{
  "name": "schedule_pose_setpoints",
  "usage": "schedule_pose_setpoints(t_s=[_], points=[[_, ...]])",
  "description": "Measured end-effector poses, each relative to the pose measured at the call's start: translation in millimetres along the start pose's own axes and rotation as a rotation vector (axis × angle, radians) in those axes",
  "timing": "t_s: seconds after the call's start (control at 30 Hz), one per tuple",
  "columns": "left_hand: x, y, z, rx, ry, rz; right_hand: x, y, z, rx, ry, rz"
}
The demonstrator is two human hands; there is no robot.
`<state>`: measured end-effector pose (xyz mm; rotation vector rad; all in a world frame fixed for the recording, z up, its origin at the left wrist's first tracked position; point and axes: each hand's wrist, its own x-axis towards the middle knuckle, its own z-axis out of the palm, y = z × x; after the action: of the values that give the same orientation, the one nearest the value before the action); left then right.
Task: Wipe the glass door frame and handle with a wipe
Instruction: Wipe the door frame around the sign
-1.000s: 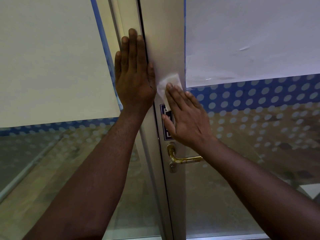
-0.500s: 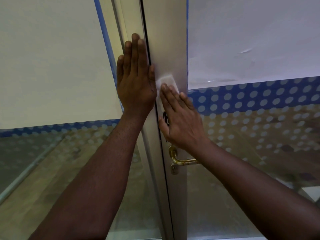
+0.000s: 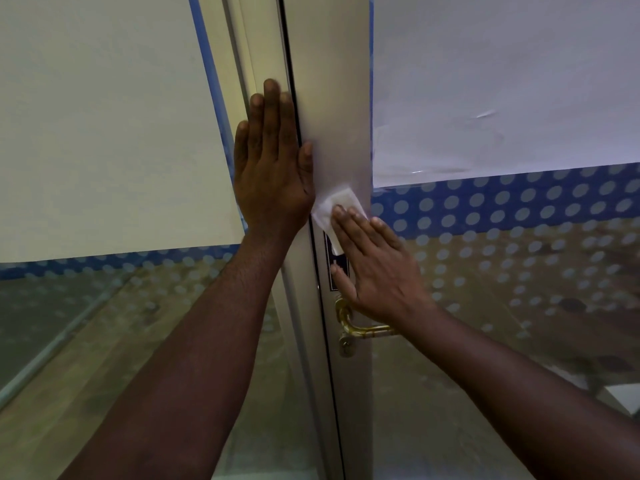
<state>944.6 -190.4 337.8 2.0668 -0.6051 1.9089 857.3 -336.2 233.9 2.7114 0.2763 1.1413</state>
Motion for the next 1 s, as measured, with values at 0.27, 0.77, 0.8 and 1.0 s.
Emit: schedule_pose_setpoints(t_s=[0.27,0.77,0.8,1.0], points=[[-1,-2,5,0.015,-0.001,0.009,40,2,-6,-0.059,0.203,-0.006],[0,-4,8,0.016,0.032,0.013,42,13,10,-0.063,0.151,-0.148],[0,-4,8,0.014,0.03,0.011,31,15,13,-0.082,0.101,-0.2],[0,-3,7,0.01,0.012,0.009,49,21,3,-0.075,0.171,-0.035]])
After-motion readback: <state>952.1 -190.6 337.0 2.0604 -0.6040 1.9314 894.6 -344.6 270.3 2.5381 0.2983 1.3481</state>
